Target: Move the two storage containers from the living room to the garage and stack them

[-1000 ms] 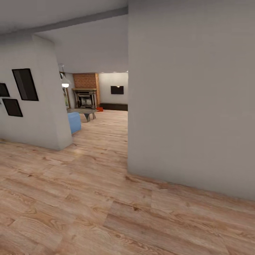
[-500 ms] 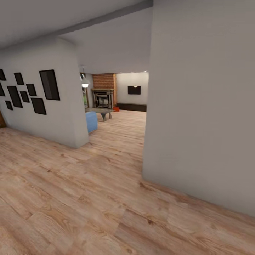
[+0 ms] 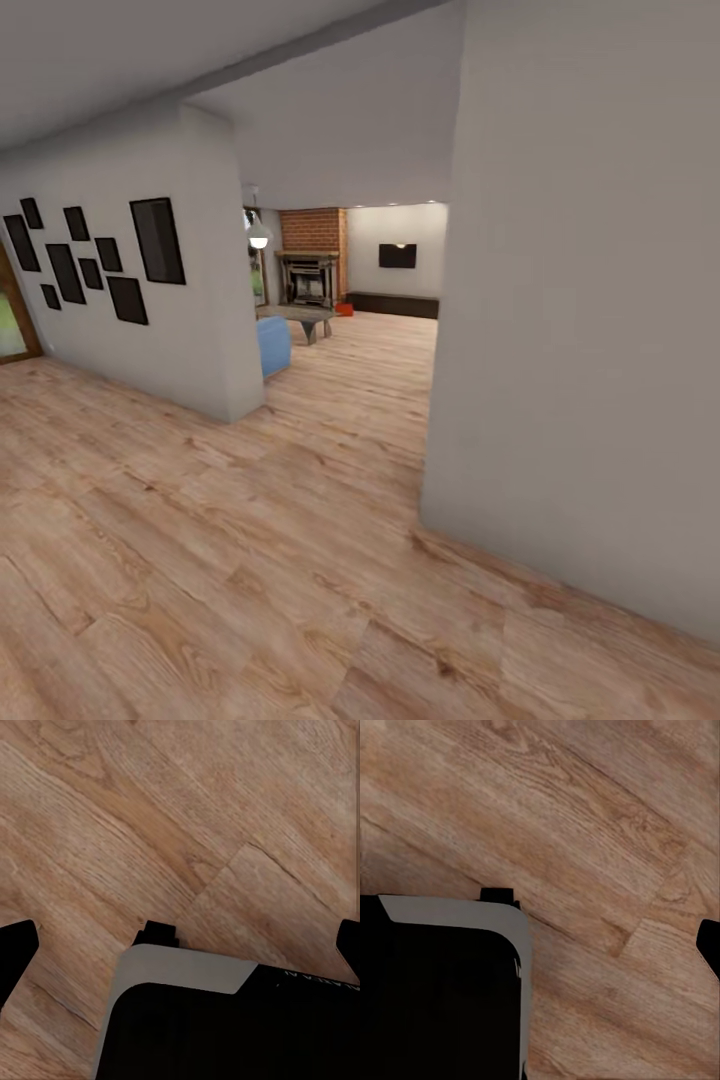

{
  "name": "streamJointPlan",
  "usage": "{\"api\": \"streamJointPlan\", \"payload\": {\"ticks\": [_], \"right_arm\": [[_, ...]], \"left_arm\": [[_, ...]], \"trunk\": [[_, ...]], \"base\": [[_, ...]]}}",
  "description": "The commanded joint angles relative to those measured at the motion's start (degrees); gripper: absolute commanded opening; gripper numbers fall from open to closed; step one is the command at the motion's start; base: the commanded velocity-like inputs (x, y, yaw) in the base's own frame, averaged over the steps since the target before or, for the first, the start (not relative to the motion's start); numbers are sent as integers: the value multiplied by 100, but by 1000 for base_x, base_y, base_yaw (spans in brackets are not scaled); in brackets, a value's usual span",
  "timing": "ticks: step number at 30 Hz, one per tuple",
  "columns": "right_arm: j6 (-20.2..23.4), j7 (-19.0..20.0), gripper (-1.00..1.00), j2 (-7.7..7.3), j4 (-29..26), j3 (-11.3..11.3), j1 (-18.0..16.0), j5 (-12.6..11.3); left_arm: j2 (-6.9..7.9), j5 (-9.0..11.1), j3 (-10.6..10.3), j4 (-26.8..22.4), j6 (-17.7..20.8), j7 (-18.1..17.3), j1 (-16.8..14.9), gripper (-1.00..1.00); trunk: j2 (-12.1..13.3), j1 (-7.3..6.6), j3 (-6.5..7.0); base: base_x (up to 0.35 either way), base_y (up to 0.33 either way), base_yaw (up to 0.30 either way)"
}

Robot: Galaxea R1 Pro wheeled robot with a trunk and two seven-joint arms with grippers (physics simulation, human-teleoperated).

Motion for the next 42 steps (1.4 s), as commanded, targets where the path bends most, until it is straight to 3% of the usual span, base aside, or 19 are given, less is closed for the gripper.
{"api": "streamJointPlan", "payload": {"ticks": [1,33,42], "right_arm": [[-28,2,100,3,16,48,-6,-41],[-15,43,100,3,16,48,-6,-33],[-16,47,100,3,14,48,-6,-28]], "left_arm": [[-2,45,-42,4,-18,17,-4,100],[-8,45,-43,3,-18,17,-4,100],[-10,43,-42,4,-18,17,-4,100]], "trunk": [[-4,4,-7],[-4,4,-7],[-4,4,15]], "base": [[318,0,2],[318,0,1],[318,0,206]]}}
